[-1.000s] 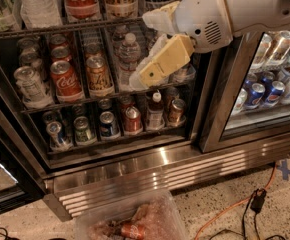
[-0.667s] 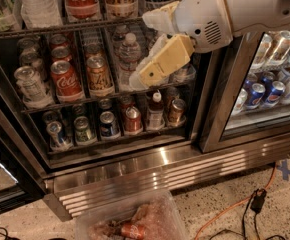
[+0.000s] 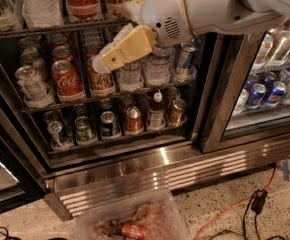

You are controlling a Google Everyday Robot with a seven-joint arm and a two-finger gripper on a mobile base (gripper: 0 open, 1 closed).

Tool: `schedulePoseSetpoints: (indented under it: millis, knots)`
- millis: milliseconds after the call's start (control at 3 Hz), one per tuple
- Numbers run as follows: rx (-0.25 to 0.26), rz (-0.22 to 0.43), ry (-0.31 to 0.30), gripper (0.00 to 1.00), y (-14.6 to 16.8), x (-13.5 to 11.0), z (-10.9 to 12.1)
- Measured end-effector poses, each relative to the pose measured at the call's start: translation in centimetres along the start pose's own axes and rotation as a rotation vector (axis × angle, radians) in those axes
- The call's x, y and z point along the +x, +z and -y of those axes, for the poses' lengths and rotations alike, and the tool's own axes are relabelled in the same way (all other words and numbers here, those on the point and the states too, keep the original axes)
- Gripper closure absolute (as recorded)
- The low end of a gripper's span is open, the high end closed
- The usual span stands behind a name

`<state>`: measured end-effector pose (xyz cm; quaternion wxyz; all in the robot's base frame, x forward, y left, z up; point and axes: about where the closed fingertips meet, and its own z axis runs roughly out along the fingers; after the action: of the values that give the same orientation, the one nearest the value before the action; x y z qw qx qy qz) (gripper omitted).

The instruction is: Pick green can from top shelf of fridge

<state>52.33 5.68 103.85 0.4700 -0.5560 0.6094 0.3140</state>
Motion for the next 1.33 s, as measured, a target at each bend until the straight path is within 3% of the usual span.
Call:
schedulePoseSetpoints:
  millis: [333,667,1000,1333]
  knots:
    - [0.005,0.097,-0.016,0.00,3.9,-2.5,1.0]
    - [-0.050,0.180,-0.031,0.00,7.7,-5.2,0.1]
    - [-0.112,0.232,-0.034,0.00,10.4,-7.4,-1.7]
    - [-0.112,0.232,-0.034,0.00,10.4,-7.4,-1.7]
